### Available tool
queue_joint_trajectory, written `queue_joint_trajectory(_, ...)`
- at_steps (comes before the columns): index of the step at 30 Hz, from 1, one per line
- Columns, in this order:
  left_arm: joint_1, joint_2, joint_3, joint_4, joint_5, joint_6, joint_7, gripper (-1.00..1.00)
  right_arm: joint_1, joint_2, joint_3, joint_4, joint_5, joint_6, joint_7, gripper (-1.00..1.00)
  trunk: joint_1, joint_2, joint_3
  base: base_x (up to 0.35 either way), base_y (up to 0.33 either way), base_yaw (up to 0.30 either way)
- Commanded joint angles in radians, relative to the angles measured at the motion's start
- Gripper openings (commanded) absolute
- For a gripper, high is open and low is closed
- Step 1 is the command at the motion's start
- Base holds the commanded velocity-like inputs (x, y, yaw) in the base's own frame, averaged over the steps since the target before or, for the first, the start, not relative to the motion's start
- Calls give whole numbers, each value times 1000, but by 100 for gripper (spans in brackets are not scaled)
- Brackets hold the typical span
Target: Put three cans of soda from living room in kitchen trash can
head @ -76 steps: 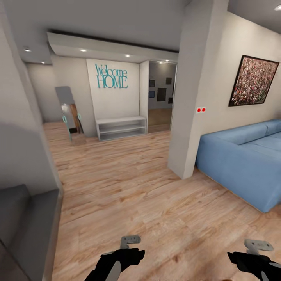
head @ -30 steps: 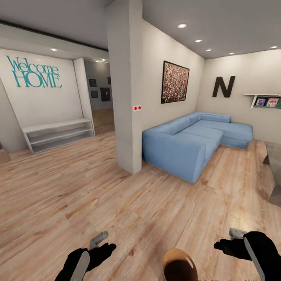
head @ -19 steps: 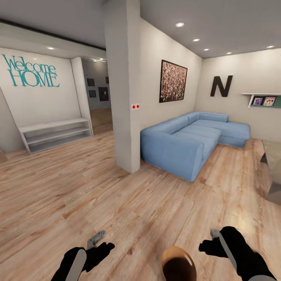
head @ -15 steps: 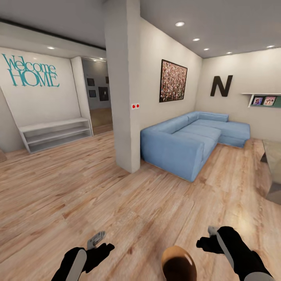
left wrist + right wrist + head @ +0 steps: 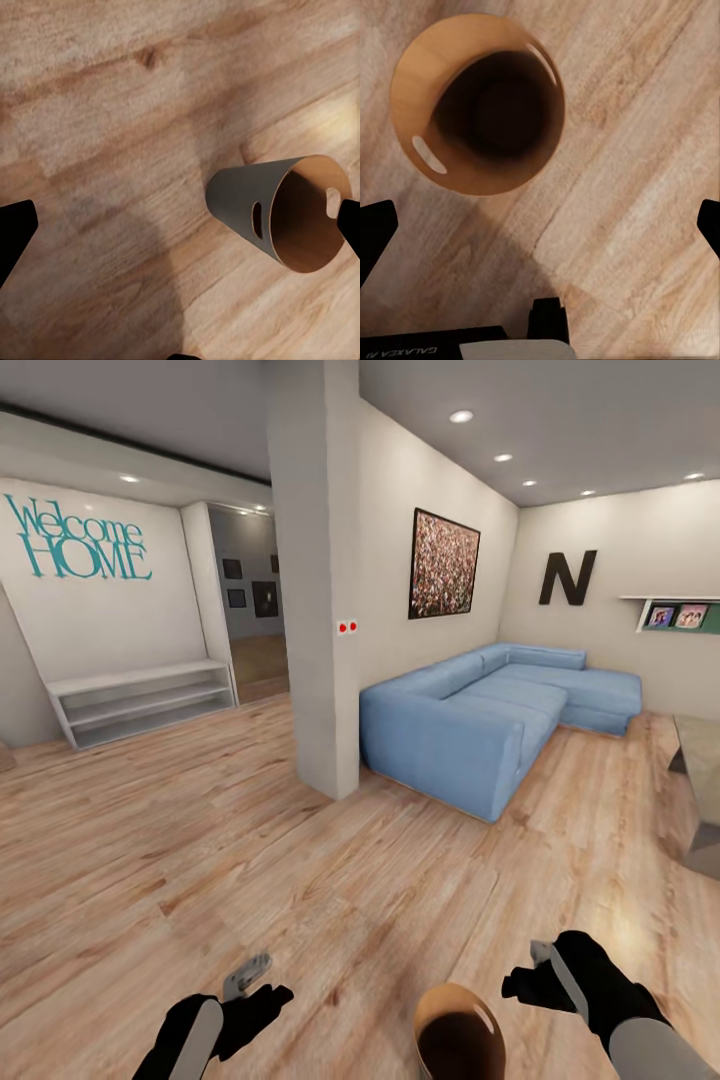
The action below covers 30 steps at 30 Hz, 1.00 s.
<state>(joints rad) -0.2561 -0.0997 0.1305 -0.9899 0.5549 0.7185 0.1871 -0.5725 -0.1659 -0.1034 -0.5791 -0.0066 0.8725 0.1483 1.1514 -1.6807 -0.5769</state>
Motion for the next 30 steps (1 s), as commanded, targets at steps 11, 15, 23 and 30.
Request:
queue_joint_trajectory(11,0,-1,-1,13,-40,-19,-1,100,-19,-4,-1,30,-1,0,-1,100,42,-77,-35,0,0,0)
queue_joint_trajectory(15,0,-2,-2,11,-44,-19,-7,100,-30,-4,-1,38,0,1,-2,100,58,-105,-47,0,0,0)
queue_joint_trajectory(23,32,1,-69,-119,-38,2,-19,100,-59,-4,-1,88,0,-7,-8,100,88,-161,-72,0,0,0)
queue_joint_trajectory(30,40,0,-82,-113,-43,-3,-2,100,-62,-3,-1,94,-1,-9,-9,100,115,-210,-94,0,0,0)
